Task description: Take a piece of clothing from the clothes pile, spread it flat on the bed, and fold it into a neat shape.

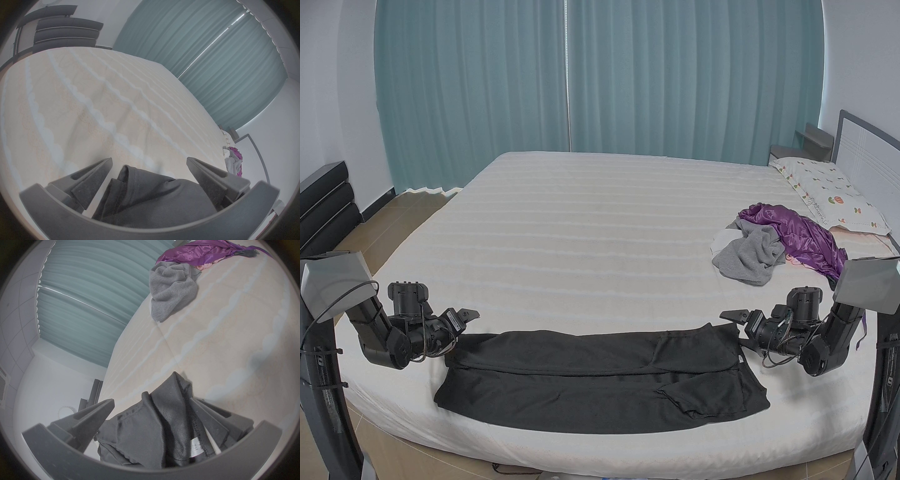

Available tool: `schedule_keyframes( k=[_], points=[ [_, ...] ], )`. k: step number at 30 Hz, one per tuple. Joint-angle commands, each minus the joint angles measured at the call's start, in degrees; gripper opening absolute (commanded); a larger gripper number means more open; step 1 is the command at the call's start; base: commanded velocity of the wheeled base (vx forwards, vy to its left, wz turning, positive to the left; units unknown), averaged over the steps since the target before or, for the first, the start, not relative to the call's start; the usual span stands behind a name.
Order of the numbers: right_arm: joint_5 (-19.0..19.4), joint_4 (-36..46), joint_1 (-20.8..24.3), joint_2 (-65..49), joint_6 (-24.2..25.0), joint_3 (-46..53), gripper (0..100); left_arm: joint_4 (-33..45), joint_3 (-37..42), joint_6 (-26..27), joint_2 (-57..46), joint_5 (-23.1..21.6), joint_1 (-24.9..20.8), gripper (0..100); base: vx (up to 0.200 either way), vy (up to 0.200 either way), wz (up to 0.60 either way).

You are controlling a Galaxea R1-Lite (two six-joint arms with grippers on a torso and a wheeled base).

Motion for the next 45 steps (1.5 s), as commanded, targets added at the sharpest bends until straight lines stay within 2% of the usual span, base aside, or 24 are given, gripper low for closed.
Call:
schedule_keyframes(
  k=[1, 7, 8, 16, 19, 27, 29, 36, 45],
  points=[
    [0.1, 0.0, -0.1, 1.0, 0.0, -0.1, 100, 0.0, -0.5, 0.2, 2.0, 0.0, -0.3, 100, 0.000, 0.000, 0.00],
    [0.0, -0.6, 0.0, 1.2, 0.0, 0.3, 100, -0.2, -2.2, 0.3, 4.3, 0.7, -1.0, 100, 0.000, 0.000, 0.00],
    [0.0, -0.6, 0.0, 1.1, 0.0, 0.3, 100, -0.2, -2.3, 0.3, 4.3, 0.8, -1.0, 0, 0.000, 0.000, 0.00],
    [-0.1, -0.7, 0.0, 1.2, 0.1, 0.3, 100, -0.8, -2.5, -1.7, 4.0, 6.0, -0.1, 0, 0.000, 0.000, 0.00],
    [0.0, -0.7, 0.0, 1.2, 0.1, 0.3, 100, -0.9, -2.5, -4.0, 3.7, 6.2, 0.0, 0, 0.000, 0.000, 0.00],
    [-0.5, -0.6, 0.0, 1.2, 0.1, -0.3, 100, -1.9, -3.1, -5.5, 3.6, 6.1, 1.2, 0, 0.000, 0.000, 0.00],
    [-0.6, -0.5, 0.0, 1.2, 0.2, -0.4, 100, -2.8, -3.4, -7.3, 3.9, 6.1, 1.5, 0, 0.000, 0.000, 0.00],
    [-1.2, 0.1, -0.6, 1.3, 0.2, -1.5, 100, -2.8, -4.0, -7.7, 4.2, 6.0, 2.3, 0, 0.000, 0.000, 0.00],
    [-4.8, 1.0, -0.6, 3.3, 0.0, -4.5, 100, -2.9, -5.1, -7.7, 5.7, 6.0, 2.3, 0, 0.000, 0.000, 0.00]
  ],
)
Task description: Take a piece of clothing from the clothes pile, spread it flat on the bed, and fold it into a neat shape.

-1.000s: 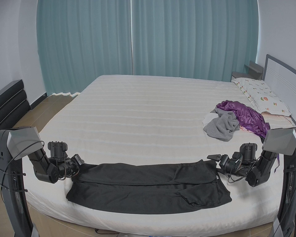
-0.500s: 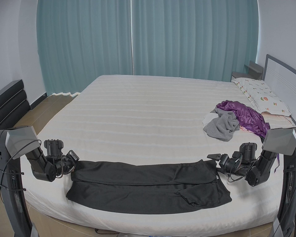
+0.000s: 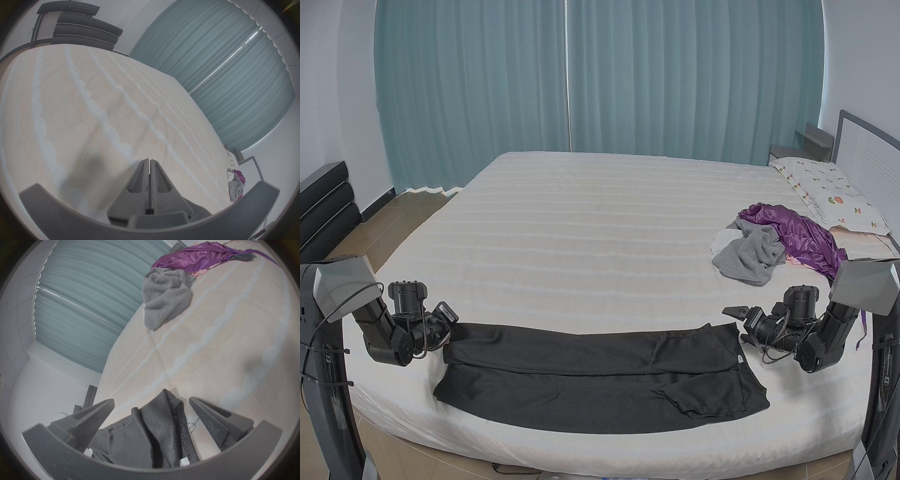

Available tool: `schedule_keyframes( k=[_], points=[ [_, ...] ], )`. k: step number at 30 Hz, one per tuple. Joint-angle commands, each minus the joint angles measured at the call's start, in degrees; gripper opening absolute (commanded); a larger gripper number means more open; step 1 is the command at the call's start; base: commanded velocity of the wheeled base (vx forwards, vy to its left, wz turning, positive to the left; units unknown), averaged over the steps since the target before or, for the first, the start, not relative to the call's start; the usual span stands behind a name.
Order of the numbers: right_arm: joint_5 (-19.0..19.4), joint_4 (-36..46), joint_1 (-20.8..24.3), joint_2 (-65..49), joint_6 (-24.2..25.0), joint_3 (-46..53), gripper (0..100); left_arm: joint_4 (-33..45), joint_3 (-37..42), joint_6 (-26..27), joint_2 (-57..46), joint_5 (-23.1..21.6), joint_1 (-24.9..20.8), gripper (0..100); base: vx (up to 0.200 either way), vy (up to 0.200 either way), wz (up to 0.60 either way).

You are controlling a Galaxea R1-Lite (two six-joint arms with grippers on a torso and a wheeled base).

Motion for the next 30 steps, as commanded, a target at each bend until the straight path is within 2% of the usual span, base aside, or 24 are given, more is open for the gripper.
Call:
schedule_keyframes(
  k=[1, 7, 8, 16, 30],
  points=[
    [-0.2, 0.1, 0.1, 1.2, 0.0, -1.4, 100, 0.0, -0.3, 0.0, 0.8, 0.0, 0.0, 0, 0.000, 0.000, 0.00],
    [-0.5, 1.7, 0.7, 2.2, 0.0, -3.7, 100, 0.0, -0.3, 0.0, 0.9, 0.0, 0.0, 0, 0.000, 0.000, 0.00],
    [-0.8, 1.9, 0.8, 2.4, 0.0, -3.9, 0, 0.0, -0.3, 0.0, 0.9, 0.0, 0.0, 0, 0.000, 0.000, 0.00],
    [-5.2, 1.9, 1.3, 3.9, -0.3, -5.7, 0, 0.0, -0.2, 0.0, 0.9, 0.0, 0.0, 0, 0.000, 0.000, 0.00],
    [-5.2, 1.2, 0.0, 3.9, 0.0, -5.6, 0, -0.1, 0.1, 0.2, 0.9, 0.0, -0.1, 0, 0.000, 0.000, 0.00]
  ],
)
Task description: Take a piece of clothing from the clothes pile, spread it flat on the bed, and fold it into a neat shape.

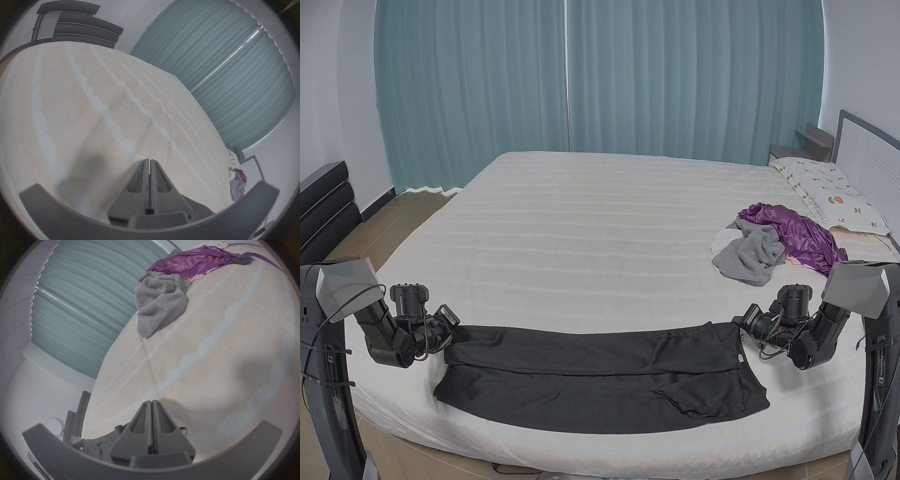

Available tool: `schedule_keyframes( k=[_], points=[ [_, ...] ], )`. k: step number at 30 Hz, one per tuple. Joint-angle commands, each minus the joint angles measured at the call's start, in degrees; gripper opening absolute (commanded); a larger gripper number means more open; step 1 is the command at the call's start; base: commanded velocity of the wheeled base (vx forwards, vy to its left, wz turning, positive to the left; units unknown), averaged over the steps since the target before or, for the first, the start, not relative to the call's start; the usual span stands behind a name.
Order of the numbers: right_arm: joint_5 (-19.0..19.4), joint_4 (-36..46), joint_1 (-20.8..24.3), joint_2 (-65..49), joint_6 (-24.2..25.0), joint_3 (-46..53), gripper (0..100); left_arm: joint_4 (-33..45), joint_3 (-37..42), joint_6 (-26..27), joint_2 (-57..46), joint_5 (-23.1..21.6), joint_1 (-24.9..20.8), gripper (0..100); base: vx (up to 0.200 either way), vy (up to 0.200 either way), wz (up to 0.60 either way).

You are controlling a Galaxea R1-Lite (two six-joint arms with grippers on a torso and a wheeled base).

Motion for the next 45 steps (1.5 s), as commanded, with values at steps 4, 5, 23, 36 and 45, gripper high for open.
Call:
schedule_keyframes(
  k=[4, 5, 23, 36, 45],
  points=[
    [0.1, 0.0, 0.0, 0.4, 0.0, 0.1, 0, 0.0, 0.2, 0.1, 0.0, 0.0, 0.0, 0, 0.000, 0.000, 0.00],
    [0.1, 0.0, 0.0, 0.3, 0.0, 0.1, 100, 0.0, 0.2, 0.1, 0.0, 0.0, 0.0, 0, 0.000, 0.000, 0.00],
    [0.7, -0.3, -0.4, -8.5, 11.9, 7.2, 100, 0.0, 7.5, -4.3, -8.6, -1.0, 0.6, 100, 0.000, 0.000, 0.00],
    [0.7, -0.3, -0.4, -10.8, 14.2, 10.3, 100, 0.4, 13.7, -3.5, -12.1, -0.1, -3.6, 100, -0.092, 0.000, 0.00],
    [0.5, -0.3, 0.4, -10.9, 14.2, 10.8, 100, 0.8, 15.1, -2.8, -13.8, 3.1, -6.0, 100, 0.000, 0.000, 0.00]
  ],
)
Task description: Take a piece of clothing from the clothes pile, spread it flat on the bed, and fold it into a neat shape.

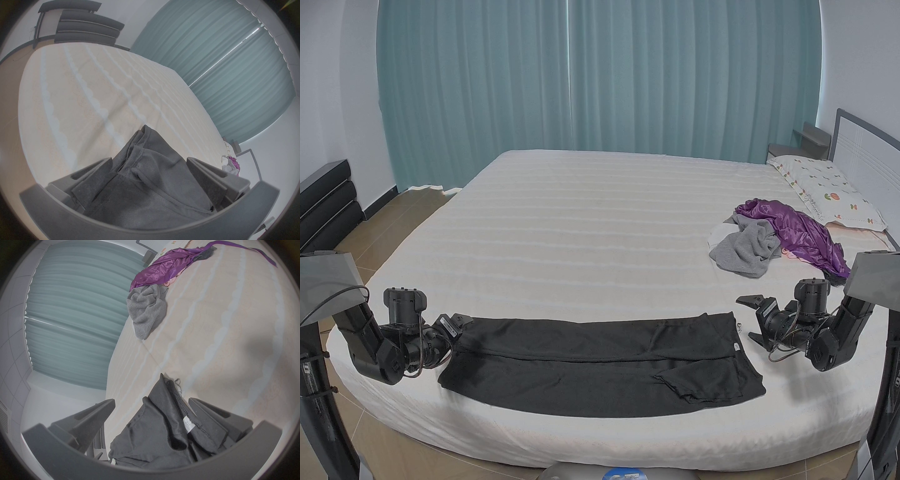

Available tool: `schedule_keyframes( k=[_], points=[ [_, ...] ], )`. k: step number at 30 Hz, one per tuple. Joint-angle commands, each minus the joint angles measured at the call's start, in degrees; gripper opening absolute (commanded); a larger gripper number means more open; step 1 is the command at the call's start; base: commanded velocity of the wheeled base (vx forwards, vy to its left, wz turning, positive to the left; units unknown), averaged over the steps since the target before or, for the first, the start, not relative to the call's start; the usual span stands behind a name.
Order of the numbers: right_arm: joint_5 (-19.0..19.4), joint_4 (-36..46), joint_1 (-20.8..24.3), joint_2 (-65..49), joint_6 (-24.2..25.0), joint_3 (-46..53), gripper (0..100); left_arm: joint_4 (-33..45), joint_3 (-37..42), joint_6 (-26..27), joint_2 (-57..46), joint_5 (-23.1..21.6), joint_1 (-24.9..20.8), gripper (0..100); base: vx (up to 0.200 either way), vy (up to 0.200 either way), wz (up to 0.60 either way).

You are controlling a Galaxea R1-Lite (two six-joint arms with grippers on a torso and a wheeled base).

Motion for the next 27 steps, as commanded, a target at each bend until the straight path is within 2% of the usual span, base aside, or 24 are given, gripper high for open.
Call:
schedule_keyframes(
  k=[1, 7, 8, 13, 15, 20, 27],
  points=[
    [0.0, 0.0, 0.4, -0.2, 0.0, 0.2, 100, -0.3, -0.4, 0.0, 0.2, 2.0, -0.7, 100, 0.000, 0.000, 0.00],
    [-0.3, 0.0, 0.5, -0.5, 0.0, 0.2, 100, -0.4, -1.7, -0.1, 2.6, 2.3, -0.6, 100, 0.000, 0.000, 0.00],
    [-0.4, 0.0, 0.7, -0.8, 0.0, 0.3, 100, -0.3, -2.0, -0.1, 3.3, 2.3, -0.5, 0, 0.000, 0.000, 0.00],
    [-0.6, 0.6, 2.2, -2.7, -0.2, 1.4, 100, -0.2, -2.6, -0.1, 4.2, 2.8, -0.4, 0, 0.000, 0.000, 0.00],
    [-0.7, 1.7, 3.2, -5.5, -0.2, 2.2, 100, -0.2, -2.7, -0.1, 3.8, 4.2, -0.3, 0, 0.000, 0.000, 0.00],
    [-0.9, 6.9, 4.6, -9.6, -0.2, 2.2, 100, -0.2, -2.1, 0.0, 1.7, 6.4, -0.6, 0, 0.000, 0.000, 0.00],
    [-6.0, 11.3, 8.4, -10.3, -0.5, 2.0, 100, -0.6, -1.8, -0.1, 0.4, 6.4, -1.0, 0, 0.000, 0.000, 0.00]
  ],
)
